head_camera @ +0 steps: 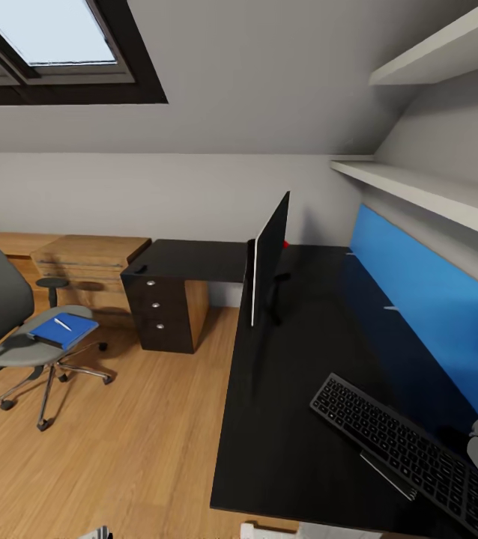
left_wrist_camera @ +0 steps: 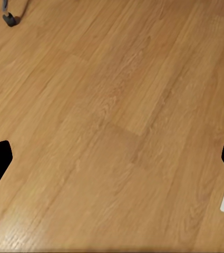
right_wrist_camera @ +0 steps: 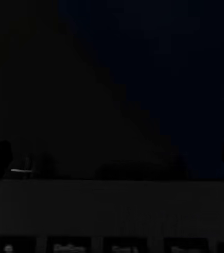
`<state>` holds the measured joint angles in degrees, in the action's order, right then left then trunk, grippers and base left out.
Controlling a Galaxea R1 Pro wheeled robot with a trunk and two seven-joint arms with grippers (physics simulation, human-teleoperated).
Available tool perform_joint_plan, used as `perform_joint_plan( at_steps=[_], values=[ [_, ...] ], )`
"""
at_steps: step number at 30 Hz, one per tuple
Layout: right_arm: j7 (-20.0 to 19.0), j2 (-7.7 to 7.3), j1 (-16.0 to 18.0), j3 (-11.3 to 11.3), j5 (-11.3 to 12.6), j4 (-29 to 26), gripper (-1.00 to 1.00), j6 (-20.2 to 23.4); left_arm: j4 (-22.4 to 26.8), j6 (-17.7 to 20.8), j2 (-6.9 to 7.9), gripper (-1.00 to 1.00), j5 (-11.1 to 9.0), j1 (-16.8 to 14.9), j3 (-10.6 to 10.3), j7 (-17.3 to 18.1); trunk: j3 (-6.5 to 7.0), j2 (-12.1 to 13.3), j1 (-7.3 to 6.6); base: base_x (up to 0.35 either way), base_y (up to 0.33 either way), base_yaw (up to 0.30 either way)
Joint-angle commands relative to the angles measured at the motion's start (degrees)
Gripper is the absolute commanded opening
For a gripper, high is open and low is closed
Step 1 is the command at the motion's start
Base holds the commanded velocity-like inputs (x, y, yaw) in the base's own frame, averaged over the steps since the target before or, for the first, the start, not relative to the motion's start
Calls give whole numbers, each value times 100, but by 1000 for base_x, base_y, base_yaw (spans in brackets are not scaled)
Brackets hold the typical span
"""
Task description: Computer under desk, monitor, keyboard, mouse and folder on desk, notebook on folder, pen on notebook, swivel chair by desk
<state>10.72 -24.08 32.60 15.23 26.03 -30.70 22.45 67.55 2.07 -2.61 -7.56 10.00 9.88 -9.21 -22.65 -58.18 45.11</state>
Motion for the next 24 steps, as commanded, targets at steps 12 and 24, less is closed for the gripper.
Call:
perform_joint_plan(
  at_steps=[12,24],
  values=[
    [35,-1,1,-2,61,-4,100,22,13,20,-3,100,-53,2,-1,-4,-6,-4,0,-142,0,0],
    [34,-1,1,-6,61,-6,100,19,13,22,-3,100,-53,2,-3,-2,-6,-4,0,-37,0,0]
  ],
)
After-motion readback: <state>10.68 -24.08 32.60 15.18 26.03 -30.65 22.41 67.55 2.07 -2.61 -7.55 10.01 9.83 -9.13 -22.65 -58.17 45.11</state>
